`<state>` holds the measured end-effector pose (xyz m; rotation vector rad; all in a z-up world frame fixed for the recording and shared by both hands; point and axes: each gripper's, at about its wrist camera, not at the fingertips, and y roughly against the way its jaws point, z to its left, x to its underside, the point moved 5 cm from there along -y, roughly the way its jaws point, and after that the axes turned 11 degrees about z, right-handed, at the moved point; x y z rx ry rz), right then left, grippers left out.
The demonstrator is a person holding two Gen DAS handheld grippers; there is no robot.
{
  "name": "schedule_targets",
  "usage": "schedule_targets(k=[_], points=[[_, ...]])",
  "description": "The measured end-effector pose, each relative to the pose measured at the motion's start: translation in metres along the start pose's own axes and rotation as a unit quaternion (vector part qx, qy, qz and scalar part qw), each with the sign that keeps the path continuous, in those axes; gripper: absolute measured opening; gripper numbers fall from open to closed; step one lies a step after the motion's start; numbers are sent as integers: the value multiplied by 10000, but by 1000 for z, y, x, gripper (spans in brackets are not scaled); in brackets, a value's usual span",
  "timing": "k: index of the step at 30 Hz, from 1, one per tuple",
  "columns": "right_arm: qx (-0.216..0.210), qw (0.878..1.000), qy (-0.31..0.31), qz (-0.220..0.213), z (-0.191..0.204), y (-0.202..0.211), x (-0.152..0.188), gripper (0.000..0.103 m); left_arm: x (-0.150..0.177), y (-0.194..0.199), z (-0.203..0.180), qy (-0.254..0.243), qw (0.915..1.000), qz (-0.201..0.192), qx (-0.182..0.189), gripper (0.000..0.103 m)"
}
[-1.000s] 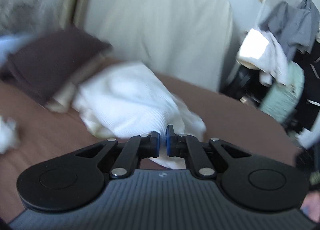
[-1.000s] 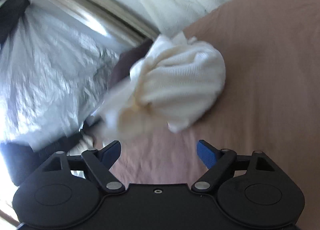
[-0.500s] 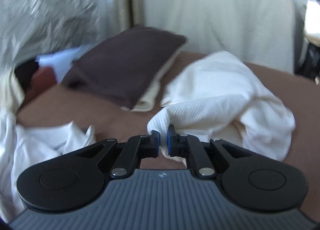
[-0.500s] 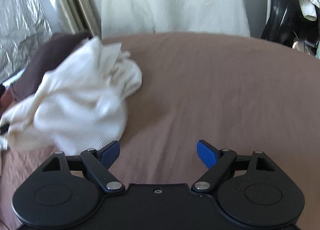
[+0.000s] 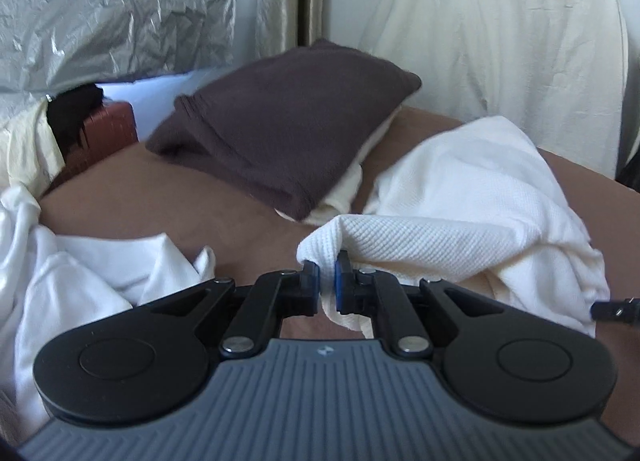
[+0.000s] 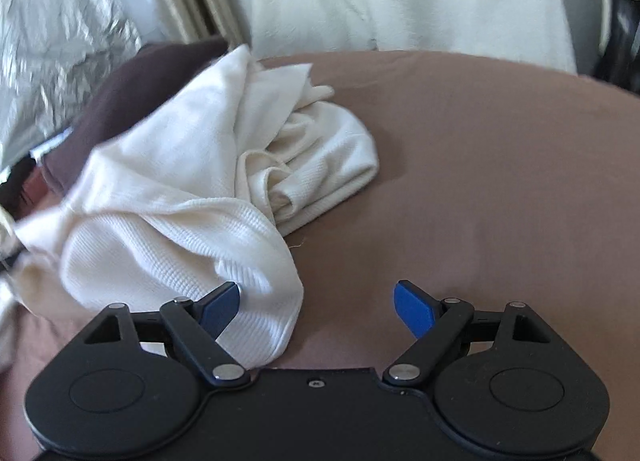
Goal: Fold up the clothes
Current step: 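Lift the cloth with the left gripper while the right gripper grasps another edge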
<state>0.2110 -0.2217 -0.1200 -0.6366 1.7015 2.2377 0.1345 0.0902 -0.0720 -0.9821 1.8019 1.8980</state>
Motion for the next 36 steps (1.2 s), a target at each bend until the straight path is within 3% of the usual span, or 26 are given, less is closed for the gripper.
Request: schedule_targets(k=[3, 5, 9, 11, 16, 17, 19, 22, 25, 26, 27, 28, 29, 30, 32, 34, 36], points=[[202, 9997, 128, 60, 10, -18, -1, 81, 1, -4, 3, 81, 9999, 88, 39, 7], [239, 9991, 343, 3, 18, -18, -2, 47, 2, -6, 4, 136, 9997, 152, 109, 7], [657, 9953, 583, -409, 27, 0, -2, 35, -4, -4, 11, 347, 9982, 93, 479, 7], [823, 9928, 653, -573, 29, 8, -3, 20, -9, -2, 17, 564, 9957, 78, 732, 7], [1002, 9889, 601, -920, 27, 30, -4, 12, -6, -4, 16, 612, 9951, 143, 767, 7], [1050, 9882, 576, -957, 26, 33, -5, 12, -6, -5, 16, 735, 9928, 203, 927, 7], [1148, 9867, 524, -1028, 25, 38, -6, 12, -6, -6, 16, 1004, 9862, 324, 1277, 7], [1386, 9847, 317, -1011, 16, 42, -1, 12, -9, -5, 23, 1542, 9665, 491, 1994, 7], [1516, 9817, 339, -1099, 11, 50, 4, 11, -10, -1, 14, 1138, 9731, 424, 1959, 8], [1621, 9792, 349, -1166, 11, 55, 4, 11, -8, 0, 8, 1015, 9726, 433, 2044, 17], [1753, 9762, 313, -1239, 10, 61, 4, 11, -5, -1, -1, 986, 9673, 484, 2286, 38], [1885, 9729, 276, -1311, 9, 67, 4, 11, -2, -2, -9, 955, 9613, 535, 2527, 47], [1892, 9722, 225, -1362, 9, 72, 3, 11, 2, -3, -18, 924, 9547, 586, 2765, 54], [1897, 9715, 174, -1411, 9, 78, 2, 11, 5, -4, -27, 850, 9498, 621, 2946, 54], [1892, 9704, 108, -1498, 9, 87, 1, 11, 10, -5, -50, 408, 9544, 543, 2906, 55], [1904, 9689, 99, -1580, 10, 95, 0, 11, 16, -4, -72, -122, 9584, 377, 2826, 65], [2003, 9651, 17, -1689, 9, 103, 0, 1, 23, -4, -85, -436, 9512, 288, 3042, 91]])
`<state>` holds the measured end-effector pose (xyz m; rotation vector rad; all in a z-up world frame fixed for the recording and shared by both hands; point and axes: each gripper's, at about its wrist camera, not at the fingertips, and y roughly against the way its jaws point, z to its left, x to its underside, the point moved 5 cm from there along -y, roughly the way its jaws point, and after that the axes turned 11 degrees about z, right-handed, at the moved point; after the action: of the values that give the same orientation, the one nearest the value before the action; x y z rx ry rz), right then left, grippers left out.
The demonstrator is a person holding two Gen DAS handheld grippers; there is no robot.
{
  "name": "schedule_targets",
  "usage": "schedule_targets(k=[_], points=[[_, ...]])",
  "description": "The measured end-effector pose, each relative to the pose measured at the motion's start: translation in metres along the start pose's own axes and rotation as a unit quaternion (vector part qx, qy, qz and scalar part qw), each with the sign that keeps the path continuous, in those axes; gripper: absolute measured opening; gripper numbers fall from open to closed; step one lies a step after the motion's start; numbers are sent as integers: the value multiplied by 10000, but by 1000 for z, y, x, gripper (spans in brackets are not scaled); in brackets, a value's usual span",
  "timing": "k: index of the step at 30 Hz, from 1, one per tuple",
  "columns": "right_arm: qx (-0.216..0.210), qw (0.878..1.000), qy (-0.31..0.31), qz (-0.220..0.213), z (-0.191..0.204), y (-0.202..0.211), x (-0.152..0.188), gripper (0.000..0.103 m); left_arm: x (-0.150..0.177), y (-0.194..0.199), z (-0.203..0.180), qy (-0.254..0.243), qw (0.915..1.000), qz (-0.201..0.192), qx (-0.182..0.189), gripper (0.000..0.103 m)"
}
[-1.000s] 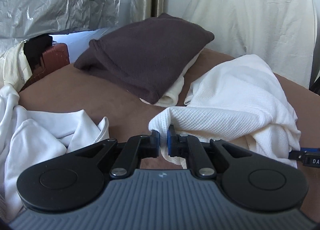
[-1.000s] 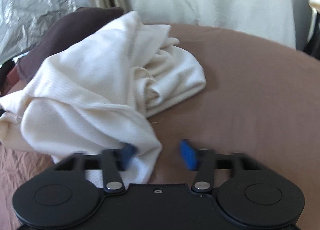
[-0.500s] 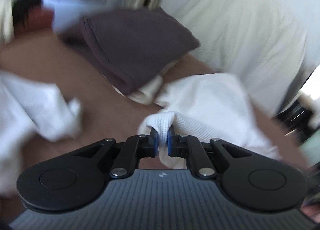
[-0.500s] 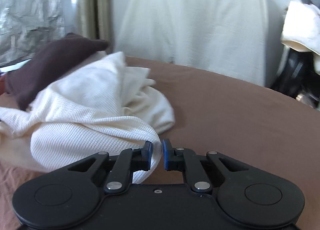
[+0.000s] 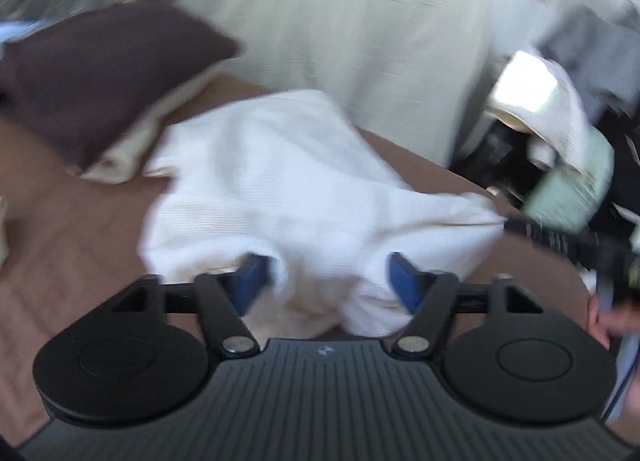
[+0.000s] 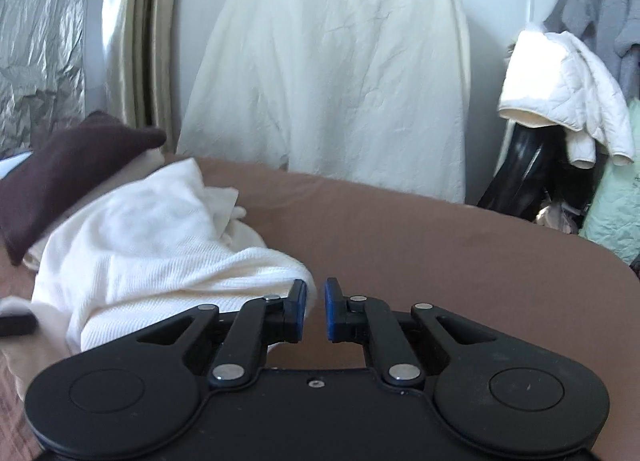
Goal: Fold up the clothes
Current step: 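Lift the cloth with the left gripper while the right gripper grasps another edge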
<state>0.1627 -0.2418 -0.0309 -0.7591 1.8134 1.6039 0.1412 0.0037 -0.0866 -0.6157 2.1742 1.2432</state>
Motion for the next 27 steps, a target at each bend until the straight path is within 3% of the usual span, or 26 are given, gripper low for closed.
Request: schedule_targets(k=[3, 6, 9, 10, 11, 13, 19, 20, 21, 22, 24, 25, 27], points=[[144, 9997, -168, -114, -18, 8, -4, 1, 7, -11, -5, -42, 9998, 116, 181, 95], [-165, 9991, -226, 318, -34, -3, -2, 1, 10, -22, 6, 138, 9988, 316, -344, 95], [-780, 9934, -361, 766, -38, -12, 14, 13, 11, -29, 25, 341, 9935, 450, -993, 92], [-987, 9905, -408, 865, -36, -15, 20, 31, 11, -28, 29, 382, 9933, 384, -1021, 92], [-1194, 9871, -454, 963, -33, -19, 26, 59, 12, -25, 32, 427, 9941, 282, -953, 92], [-1333, 9852, -472, 971, -22, -27, 37, 84, 10, -23, 38, 578, 9942, 187, -891, 92], [-1963, 9716, -193, 1305, 25, -59, 59, 84, 5, -29, 42, 838, 9938, 102, -720, 92], [-2046, 9691, -152, 1371, 33, -64, 62, 84, 7, -31, 41, 803, 9941, 158, -712, 85], [-2039, 9685, -130, 1422, 40, -69, 63, 84, 9, -32, 40, 708, 9944, 223, -748, 65], [-2001, 9691, -106, 1437, 44, -72, 62, 84, 11, -33, 40, 602, 9945, 297, -806, 54], [-1935, 9716, -15, 1363, 52, -78, 60, 84, 11, -35, 39, 439, 9937, 395, -948, 23], [-1905, 9729, 51, 1308, 55, -81, 57, 84, 11, -35, 40, 427, 9936, 407, -968, 17], [-1769, 9768, 278, 1176, 59, -82, 52, 57, 9, -35, 42, 612, 9936, 378, -870, 11]])
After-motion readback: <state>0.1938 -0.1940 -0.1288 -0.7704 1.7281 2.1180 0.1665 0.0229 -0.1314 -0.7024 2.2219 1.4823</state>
